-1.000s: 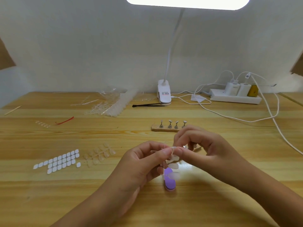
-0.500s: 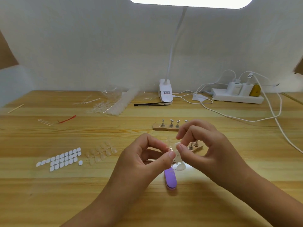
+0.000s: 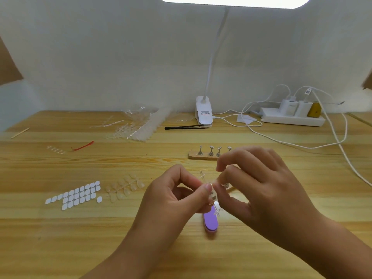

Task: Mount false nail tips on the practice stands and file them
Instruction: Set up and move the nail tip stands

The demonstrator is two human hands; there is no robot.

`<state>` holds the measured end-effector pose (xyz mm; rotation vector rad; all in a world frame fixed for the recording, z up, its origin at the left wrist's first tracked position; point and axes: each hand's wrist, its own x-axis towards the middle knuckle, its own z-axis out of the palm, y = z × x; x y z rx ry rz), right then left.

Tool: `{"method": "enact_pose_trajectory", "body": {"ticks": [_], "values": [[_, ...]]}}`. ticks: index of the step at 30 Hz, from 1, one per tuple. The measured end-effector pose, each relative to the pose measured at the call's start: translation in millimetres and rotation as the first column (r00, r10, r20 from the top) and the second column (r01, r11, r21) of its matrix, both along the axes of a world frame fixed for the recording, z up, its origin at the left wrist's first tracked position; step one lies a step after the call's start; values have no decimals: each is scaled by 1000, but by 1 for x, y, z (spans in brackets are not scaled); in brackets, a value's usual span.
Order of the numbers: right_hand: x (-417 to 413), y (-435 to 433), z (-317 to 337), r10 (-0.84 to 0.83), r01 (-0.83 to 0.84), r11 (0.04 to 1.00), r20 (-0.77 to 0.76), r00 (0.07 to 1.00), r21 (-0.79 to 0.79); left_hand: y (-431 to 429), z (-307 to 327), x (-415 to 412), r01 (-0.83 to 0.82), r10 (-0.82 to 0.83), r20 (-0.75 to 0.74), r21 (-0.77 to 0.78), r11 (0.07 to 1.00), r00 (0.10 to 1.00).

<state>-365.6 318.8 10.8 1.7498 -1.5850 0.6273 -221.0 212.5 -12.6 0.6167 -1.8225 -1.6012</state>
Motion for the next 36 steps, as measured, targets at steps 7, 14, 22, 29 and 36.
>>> {"method": "enact_pose_trajectory", "body": {"ticks": [7, 14, 22, 29, 36], "values": [[4, 0, -1, 95, -100, 995, 209, 973, 14, -1, 0, 0, 39, -37, -38, 52, 998, 999], [7, -1, 10, 70, -391, 920, 962, 263, 40, -3, 6, 1, 98, -90, -163, 42, 994, 983], [-5, -4, 11, -52, -490, 872, 993, -107, -7, -2, 6, 1, 177, -182, -219, -41, 983, 959], [-8, -1, 15, -112, -619, 781, 958, -263, -79, -5, 8, 2, 295, -291, -246, -19, 955, 925], [-17, -1, 12, 24, -445, 896, 1000, 7, -18, -12, 9, 1, 568, -385, -435, 457, 684, 814]]}}
